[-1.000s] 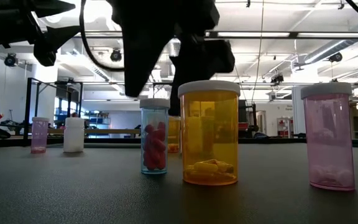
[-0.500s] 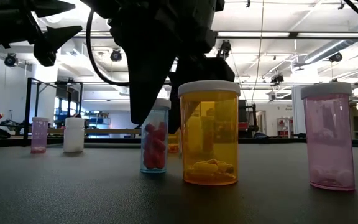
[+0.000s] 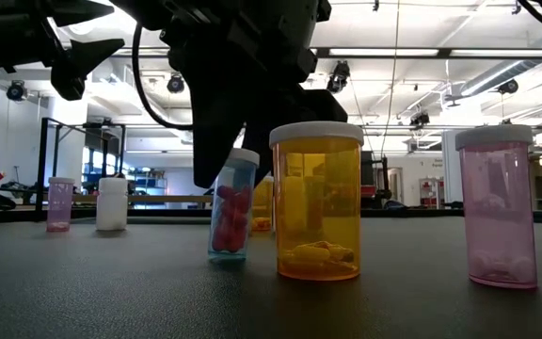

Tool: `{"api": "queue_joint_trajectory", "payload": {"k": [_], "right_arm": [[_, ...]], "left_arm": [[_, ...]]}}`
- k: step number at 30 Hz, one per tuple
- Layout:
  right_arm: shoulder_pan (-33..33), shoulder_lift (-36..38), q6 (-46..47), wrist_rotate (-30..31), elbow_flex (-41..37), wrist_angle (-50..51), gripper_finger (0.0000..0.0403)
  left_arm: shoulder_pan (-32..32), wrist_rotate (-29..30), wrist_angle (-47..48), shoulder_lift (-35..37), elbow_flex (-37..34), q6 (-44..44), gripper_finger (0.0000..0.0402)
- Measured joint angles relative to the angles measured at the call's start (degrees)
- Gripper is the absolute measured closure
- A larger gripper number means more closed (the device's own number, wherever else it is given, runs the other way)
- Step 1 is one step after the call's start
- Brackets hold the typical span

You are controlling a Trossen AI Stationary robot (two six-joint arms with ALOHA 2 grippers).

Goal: Pick and place medicine bottles onto shelf by color
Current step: Prepare the pill bottles in the center of the table

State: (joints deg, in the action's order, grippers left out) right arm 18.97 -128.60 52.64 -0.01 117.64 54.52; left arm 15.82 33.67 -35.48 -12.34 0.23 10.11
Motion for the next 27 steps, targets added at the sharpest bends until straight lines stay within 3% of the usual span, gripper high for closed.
{"api": "queue_joint_trajectory", "payload": {"k": [7,27], "right_arm": [[-0.2,0.0,0.3,-0.6,0.0,0.0,0.0280],[-4.8,0.0,0.2,2.0,0.0,5.1,0.0282]], "left_arm": [[0.0,0.0,0.0,0.0,0.0,0.0,0.0173],[0.0,0.0,0.0,0.0,0.0,0.0,0.0173]]}}
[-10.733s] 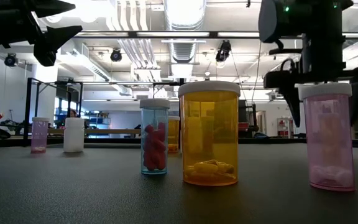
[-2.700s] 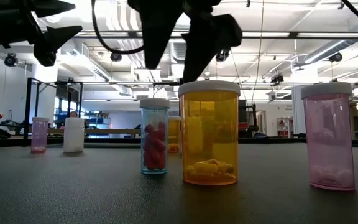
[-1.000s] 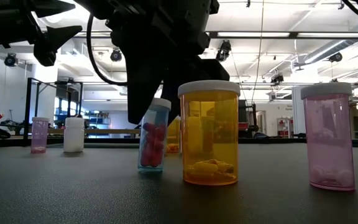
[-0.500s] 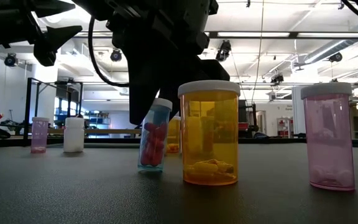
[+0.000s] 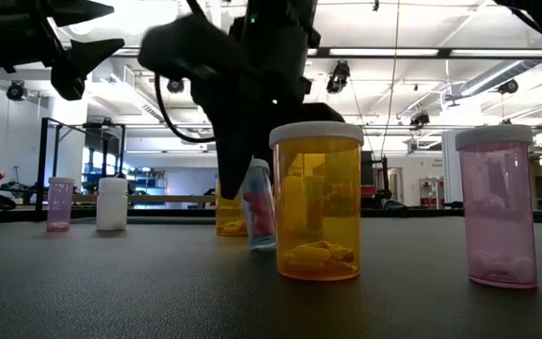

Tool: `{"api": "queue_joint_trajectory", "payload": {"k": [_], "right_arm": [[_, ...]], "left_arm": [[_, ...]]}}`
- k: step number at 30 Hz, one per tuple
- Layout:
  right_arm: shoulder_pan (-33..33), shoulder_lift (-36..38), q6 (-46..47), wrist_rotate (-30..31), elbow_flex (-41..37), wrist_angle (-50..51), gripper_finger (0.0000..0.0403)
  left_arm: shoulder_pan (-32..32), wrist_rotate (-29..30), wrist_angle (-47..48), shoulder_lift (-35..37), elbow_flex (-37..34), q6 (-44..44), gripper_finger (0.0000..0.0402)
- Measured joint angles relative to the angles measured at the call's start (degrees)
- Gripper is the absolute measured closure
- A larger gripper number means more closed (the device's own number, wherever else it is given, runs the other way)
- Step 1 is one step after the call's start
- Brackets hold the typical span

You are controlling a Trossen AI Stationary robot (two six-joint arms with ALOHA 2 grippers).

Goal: Pick and place medicine bottles onto shelf by color
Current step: Prepare the pill bottles in the center of the table

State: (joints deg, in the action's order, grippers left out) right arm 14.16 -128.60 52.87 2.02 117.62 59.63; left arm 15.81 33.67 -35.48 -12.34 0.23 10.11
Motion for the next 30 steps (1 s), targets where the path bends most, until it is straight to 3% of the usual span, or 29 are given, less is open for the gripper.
{"api": "queue_joint_trajectory", "payload": {"k": [20,30], "right_arm": [[-4.8,1.3,0.4,1.5,0.0,3.3,0.0282],[-4.4,1.8,6.4,12.7,0.0,3.6,0.0282]], "left_arm": [[0.0,0.0,0.0,0.0,0.0,0.0,0.0173],[0.0,0.0,0.0,0.0,0.0,0.0,0.0173]]}}
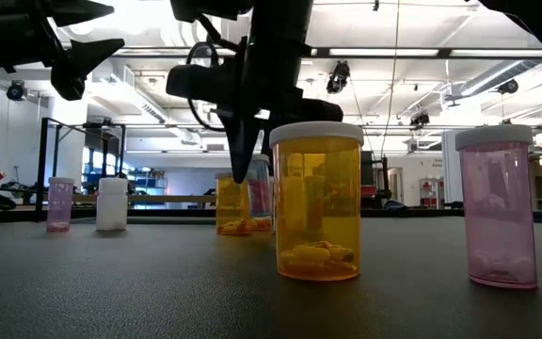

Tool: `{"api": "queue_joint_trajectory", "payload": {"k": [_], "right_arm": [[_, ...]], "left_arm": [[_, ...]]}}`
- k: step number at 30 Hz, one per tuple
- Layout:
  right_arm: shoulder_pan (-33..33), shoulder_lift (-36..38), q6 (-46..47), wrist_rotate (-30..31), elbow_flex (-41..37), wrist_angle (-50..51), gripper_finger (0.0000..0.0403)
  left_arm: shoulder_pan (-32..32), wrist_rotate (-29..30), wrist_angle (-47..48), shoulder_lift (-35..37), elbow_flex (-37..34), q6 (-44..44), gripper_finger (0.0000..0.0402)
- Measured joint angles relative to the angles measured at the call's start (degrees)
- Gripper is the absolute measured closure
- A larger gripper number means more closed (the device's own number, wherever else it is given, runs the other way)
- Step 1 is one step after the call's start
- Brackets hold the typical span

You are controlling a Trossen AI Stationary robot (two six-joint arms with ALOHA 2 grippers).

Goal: Pick and place medicine bottles onto shelf by color
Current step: Prepare the pill bottles in the center of the table

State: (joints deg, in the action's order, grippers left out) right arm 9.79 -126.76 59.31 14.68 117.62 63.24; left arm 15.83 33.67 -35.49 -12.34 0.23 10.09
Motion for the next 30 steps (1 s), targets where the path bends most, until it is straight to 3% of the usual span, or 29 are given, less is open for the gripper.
{"api": "queue_joint_trajectory", "payload": {"k": [5,16,25,30], "right_arm": [[0.9,0.0,4.0,4.8,-0.1,0.0,0.0282],[3.9,-1.3,8.7,6.4,-0.1,-0.3,0.0280],[5.5,-1.7,9.9,15.1,-0.2,-0.5,0.0275],[5.6,-1.7,9.8,16.8,-0.3,-0.6,0.0273]], "left_arm": [[0.0,0.0,0.0,0.0,0.0,0.0,0.0173],[0.0,0.0,0.0,0.0,0.0,0.0,0.0173],[0.0,0.0,0.0,0.0,0.0,0.0,0.0173],[0.0,0.0,0.0,0.0,0.0,0.0,0.0173]]}}
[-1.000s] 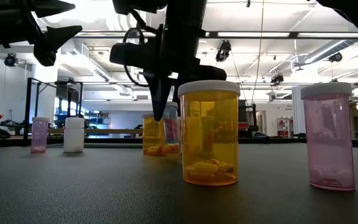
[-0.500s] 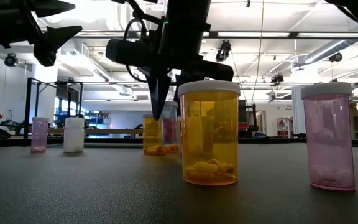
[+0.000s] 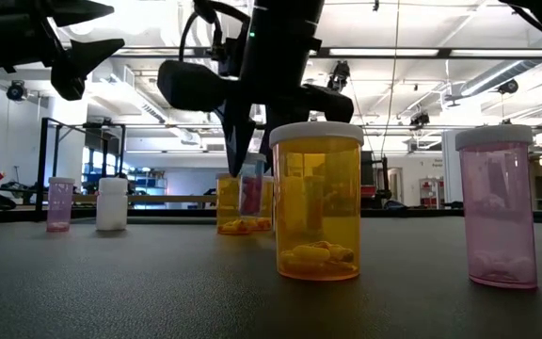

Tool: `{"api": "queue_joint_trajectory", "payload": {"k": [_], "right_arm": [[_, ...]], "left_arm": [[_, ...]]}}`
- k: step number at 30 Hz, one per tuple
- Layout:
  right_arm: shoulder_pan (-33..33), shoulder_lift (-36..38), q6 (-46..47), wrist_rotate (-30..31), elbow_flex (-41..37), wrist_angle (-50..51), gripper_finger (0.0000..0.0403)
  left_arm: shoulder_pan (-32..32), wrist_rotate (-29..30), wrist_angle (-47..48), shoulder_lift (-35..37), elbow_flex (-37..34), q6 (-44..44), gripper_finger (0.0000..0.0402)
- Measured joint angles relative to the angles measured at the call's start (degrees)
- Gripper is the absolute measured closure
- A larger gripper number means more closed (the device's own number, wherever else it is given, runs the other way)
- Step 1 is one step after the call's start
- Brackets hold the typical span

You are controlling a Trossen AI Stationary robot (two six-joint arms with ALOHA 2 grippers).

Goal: Pick and place medicine bottles onto shelf by color
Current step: Prepare the pill bottles in the center of the table

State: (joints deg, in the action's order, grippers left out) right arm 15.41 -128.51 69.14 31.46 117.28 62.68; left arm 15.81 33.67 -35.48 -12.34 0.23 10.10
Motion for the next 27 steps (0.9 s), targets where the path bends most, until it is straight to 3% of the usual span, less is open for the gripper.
{"api": "queue_joint_trajectory", "payload": {"k": [27], "right_arm": [[0.1,0.0,-0.2,-1.5,-3.1,-2.1,0.0271]], "left_arm": [[0.0,0.0,0.0,0.0,0.0,0.0,0.0173]]}}
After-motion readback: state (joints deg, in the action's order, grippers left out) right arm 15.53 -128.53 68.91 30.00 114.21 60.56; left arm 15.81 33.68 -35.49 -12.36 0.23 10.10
